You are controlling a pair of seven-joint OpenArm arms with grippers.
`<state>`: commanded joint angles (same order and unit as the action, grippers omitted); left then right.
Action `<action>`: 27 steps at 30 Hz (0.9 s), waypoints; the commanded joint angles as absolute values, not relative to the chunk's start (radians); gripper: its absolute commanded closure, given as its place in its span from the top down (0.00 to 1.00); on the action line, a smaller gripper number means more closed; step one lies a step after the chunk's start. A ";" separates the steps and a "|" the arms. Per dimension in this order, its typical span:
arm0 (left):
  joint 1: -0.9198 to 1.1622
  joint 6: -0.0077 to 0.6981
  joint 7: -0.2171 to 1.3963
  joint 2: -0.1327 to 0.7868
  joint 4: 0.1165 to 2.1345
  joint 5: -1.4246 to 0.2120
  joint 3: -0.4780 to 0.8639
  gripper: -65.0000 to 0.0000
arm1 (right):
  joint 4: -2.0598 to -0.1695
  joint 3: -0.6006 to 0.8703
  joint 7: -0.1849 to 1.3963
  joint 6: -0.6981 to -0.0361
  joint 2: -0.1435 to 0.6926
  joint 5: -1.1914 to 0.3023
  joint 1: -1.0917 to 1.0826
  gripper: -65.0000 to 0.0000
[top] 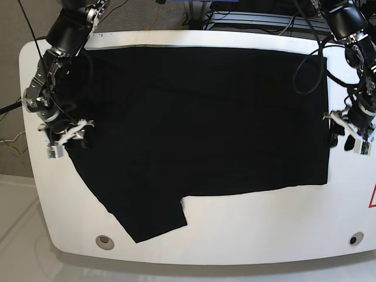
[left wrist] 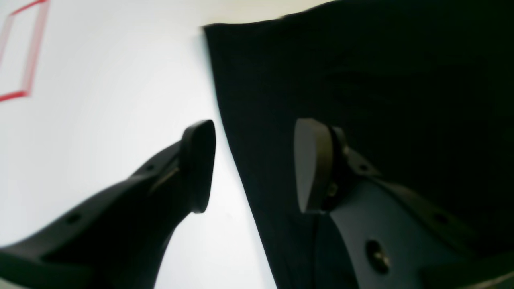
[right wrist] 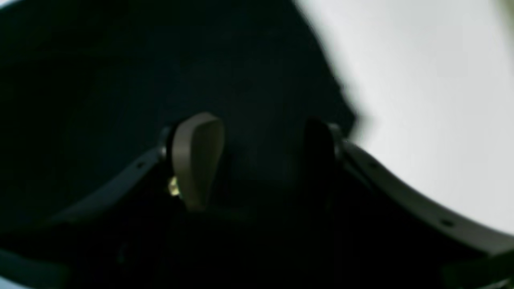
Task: Fold the T-shirt properly
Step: 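Release the corners and move both grippers down the shirt's sides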
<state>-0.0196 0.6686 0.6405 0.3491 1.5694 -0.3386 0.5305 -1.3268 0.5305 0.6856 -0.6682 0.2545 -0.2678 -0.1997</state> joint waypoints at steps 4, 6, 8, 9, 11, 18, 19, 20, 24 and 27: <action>-0.063 0.670 0.616 0.357 1.516 -0.314 0.509 0.47 | -1.278 0.510 0.675 -0.666 0.254 -0.233 -0.221 0.53; -0.087 0.672 0.604 0.360 1.481 -0.306 0.498 0.47 | -1.264 0.502 0.669 -0.665 0.253 -0.210 -0.222 0.54; -0.124 0.676 0.596 0.363 1.414 -0.297 0.495 0.47 | -1.249 0.489 0.662 -0.670 0.246 -0.180 -0.224 0.54; -0.149 0.678 0.593 0.365 1.363 -0.292 0.497 0.47 | -1.239 0.479 0.660 -0.675 0.240 -0.162 -0.227 0.54; -0.175 0.676 0.584 0.367 1.323 -0.287 0.490 0.47 | -1.218 0.472 0.654 -0.675 0.241 -0.151 -0.238 0.54; -0.251 0.668 0.569 0.377 1.200 -0.273 0.475 0.48 | -1.042 0.450 0.589 -0.670 0.261 -0.128 -0.355 0.54; -0.260 0.668 0.567 0.379 1.185 -0.271 0.473 0.48 | -1.004 0.447 0.575 -0.668 0.266 -0.124 -0.381 0.53; -0.271 0.663 0.565 0.383 1.159 -0.277 0.476 0.48 | -0.931 0.452 0.551 -0.665 0.273 -0.101 -0.438 0.53; -0.294 0.658 0.560 0.387 1.109 -0.282 0.478 0.48 | -0.756 0.457 0.497 -0.655 0.292 -0.062 -0.555 0.53; -0.298 0.659 0.562 0.386 1.099 -0.283 0.480 0.48 | -0.666 0.459 0.463 -0.649 0.301 -0.045 -0.603 0.53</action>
<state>-0.2982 0.6587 0.5622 0.3863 1.0991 -0.2828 0.4799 -0.6656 0.4592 0.4628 -0.6485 0.3006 -0.0453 -0.6029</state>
